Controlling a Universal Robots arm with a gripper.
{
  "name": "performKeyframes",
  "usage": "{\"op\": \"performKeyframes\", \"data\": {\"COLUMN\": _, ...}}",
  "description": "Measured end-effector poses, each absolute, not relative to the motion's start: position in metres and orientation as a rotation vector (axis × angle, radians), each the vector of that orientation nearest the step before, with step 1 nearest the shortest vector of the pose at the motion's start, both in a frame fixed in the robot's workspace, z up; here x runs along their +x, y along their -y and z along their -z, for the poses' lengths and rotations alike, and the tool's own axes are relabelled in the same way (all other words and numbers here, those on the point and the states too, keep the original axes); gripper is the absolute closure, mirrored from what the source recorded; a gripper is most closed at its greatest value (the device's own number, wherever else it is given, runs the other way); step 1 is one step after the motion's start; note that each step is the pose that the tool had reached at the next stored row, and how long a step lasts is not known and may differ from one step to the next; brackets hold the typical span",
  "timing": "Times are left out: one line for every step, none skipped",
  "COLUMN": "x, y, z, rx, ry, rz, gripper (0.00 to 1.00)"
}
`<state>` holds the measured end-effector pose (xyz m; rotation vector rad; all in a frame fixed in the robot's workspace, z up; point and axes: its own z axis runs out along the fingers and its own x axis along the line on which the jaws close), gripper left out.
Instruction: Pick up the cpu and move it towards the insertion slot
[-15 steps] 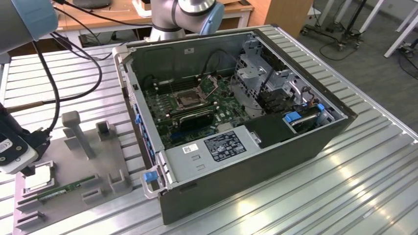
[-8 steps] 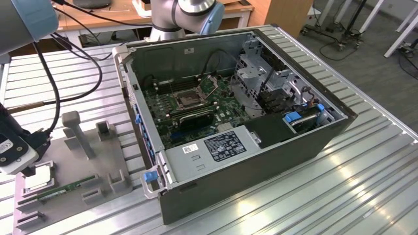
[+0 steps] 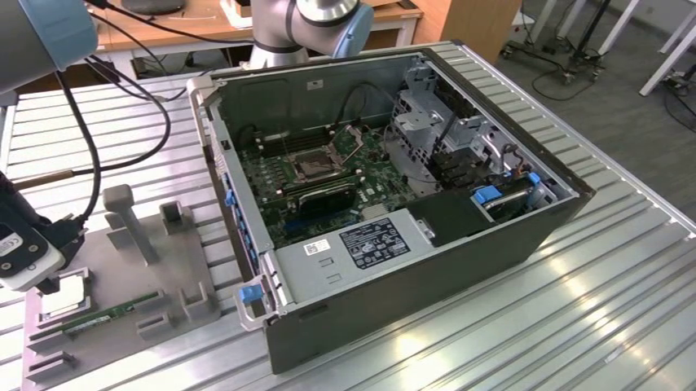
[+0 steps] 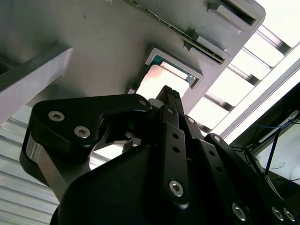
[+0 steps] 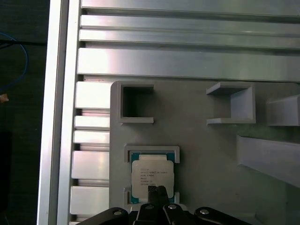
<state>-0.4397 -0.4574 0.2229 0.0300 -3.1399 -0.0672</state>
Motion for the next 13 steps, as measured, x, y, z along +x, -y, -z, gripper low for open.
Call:
{"op": "performKeyframes", "data": {"x": -0.4397, "y": 0.4574, "z": -0.2227, "rx": 0.030, "ry": 3.140, "rz": 0.067, "gripper": 0.89}}
{"op": "performKeyframes", "data": {"x": -0.4397, "y": 0.4575, "z": -0.2227, "rx": 0.030, "ry": 3.140, "rz": 0.067, "gripper": 0.89}}
{"op": "performKeyframes", "data": {"x": -0.4397, "y": 0.4574, "z": -0.2227, "rx": 0.030, "ry": 3.140, "rz": 0.067, "gripper": 0.89}}
{"op": "performKeyframes", "data": {"x": -0.4397, "y": 0.4574, "z": -0.2227, "rx": 0.030, "ry": 3.140, "rz": 0.067, "gripper": 0.89}}
{"op": "performKeyframes", "data": {"x": -0.4397, "y": 0.4574, "z": -0.2227, "rx": 0.030, "ry": 3.140, "rz": 0.067, "gripper": 0.89}}
{"op": "performKeyframes", "data": {"x": -0.4397, "y": 0.4574, "z": -0.2226, "rx": 0.030, "ry": 3.140, "rz": 0.067, "gripper": 0.89}}
{"op": "performKeyframes", "data": {"x": -0.4397, "y": 0.4574, "z": -0.2226, "rx": 0.030, "ry": 3.140, "rz": 0.067, "gripper": 0.89}}
{"op": "performKeyframes", "data": {"x": -0.4397, "y": 0.4574, "z": -0.2226, "rx": 0.030, "ry": 3.140, "rz": 0.067, "gripper": 0.89}}
{"op": "performKeyframes", "data": {"x": -0.4397, "y": 0.4574, "z": -0.2227, "rx": 0.030, "ry": 3.140, "rz": 0.067, "gripper": 0.89}}
{"op": "performKeyframes", "data": {"x": -0.4397, "y": 0.4574, "z": -0.2226, "rx": 0.030, "ry": 3.140, "rz": 0.067, "gripper": 0.89}}
{"op": "performKeyframes", "data": {"x": -0.4397, "y": 0.4574, "z": -0.2226, "rx": 0.030, "ry": 3.140, "rz": 0.067, "gripper": 0.89}}
{"op": "performKeyframes", "data": {"x": -0.4397, "y": 0.4574, "z": -0.2226, "rx": 0.030, "ry": 3.140, "rz": 0.067, "gripper": 0.89}}
{"op": "performKeyframes", "data": {"x": -0.4397, "y": 0.4574, "z": -0.2226, "rx": 0.030, "ry": 3.140, "rz": 0.067, "gripper": 0.83}}
